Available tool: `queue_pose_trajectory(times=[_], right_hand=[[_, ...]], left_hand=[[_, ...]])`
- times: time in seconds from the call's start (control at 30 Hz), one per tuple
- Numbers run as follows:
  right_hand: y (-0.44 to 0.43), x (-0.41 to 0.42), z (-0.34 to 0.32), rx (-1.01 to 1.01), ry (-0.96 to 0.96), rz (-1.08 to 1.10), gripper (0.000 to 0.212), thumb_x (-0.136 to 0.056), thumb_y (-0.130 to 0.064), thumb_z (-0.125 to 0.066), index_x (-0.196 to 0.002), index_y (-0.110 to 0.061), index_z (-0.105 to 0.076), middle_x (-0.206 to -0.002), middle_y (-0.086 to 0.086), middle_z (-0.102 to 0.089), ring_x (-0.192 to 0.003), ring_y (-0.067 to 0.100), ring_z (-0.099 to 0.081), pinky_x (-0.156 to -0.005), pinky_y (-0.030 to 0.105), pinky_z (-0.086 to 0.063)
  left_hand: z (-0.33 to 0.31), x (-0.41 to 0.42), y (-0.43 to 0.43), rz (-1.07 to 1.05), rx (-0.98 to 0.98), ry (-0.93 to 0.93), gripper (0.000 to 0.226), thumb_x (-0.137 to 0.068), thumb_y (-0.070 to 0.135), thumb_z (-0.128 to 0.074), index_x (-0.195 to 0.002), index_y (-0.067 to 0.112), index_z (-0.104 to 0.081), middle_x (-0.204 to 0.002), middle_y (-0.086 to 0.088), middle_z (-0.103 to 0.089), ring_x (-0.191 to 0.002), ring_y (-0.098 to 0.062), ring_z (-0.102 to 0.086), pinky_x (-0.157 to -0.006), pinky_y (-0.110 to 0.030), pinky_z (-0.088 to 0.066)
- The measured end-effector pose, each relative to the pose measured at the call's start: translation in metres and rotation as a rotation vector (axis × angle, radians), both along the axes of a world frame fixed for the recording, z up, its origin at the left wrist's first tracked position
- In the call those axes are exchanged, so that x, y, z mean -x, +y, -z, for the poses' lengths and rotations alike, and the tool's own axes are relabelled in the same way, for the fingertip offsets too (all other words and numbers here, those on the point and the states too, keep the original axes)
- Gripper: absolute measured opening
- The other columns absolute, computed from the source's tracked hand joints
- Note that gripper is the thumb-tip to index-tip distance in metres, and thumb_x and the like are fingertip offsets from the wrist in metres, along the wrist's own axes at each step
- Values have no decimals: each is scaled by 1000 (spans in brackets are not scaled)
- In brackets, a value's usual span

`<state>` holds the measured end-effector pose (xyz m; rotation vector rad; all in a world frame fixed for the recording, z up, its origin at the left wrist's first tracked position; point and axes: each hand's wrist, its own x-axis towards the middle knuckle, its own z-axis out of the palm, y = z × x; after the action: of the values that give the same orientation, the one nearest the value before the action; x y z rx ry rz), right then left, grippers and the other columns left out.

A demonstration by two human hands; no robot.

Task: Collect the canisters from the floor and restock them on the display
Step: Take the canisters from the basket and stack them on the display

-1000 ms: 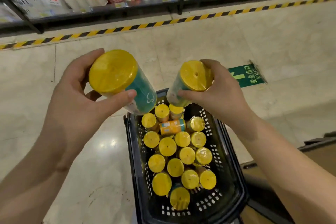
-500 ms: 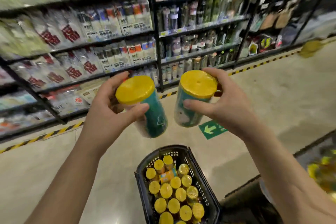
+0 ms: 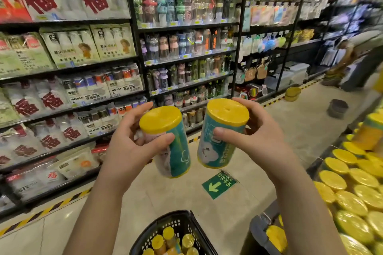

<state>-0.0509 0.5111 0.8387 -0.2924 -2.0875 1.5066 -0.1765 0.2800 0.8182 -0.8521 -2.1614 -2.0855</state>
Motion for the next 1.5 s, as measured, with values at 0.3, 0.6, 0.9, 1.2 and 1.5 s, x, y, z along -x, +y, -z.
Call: queue_pose_trajectory(times=[0.3,0.6,0.9,1.2,1.5], right_hand=[[13,-86,-8,-70,-21,364,82,-58,-53,-92,-131,-49,-55,-124,-24,-64,-117,-1,-59,-100,40,-54],[14,-217,-2,-141,-131,784,88,-52,-62,-87,-133,-51,-53,-125,-30,-61,-114,-9,-57,-96,30,-54],[37,-325,7,-54,-95,1053,82,-61,-45,-93,-134,-46,-54,-125,-24,-63,-116,-1,-59,-98,36,-55],[125,-431,26,-14,63,1153,80,-56,-52,-90,-128,-51,-56,-125,-27,-62,-118,-3,-58,-101,36,-53],[219,-497,43,2,17,1097,78,-60,-43,-94,-127,-52,-56,-123,-29,-61,-119,-2,-57,-102,38,-52]], left_hand=[[2,-21,67,345,-6,-18,74,-60,37,-92,-127,42,-61,-124,14,-68,-113,-8,-66,-87,-28,-57],[15,-91,157,703,13,4,81,-56,40,-87,-131,38,-58,-121,20,-64,-110,4,-61,-85,-20,-53],[9,-184,239,930,52,7,82,-56,43,-94,-130,43,-60,-123,15,-66,-115,-5,-63,-93,-37,-57],[17,-293,341,905,65,33,82,-55,45,-88,-131,45,-58,-124,22,-64,-114,3,-60,-86,-28,-56],[23,-366,425,851,64,26,86,-56,47,-93,-134,36,-59,-129,17,-62,-116,1,-61,-83,-18,-57]])
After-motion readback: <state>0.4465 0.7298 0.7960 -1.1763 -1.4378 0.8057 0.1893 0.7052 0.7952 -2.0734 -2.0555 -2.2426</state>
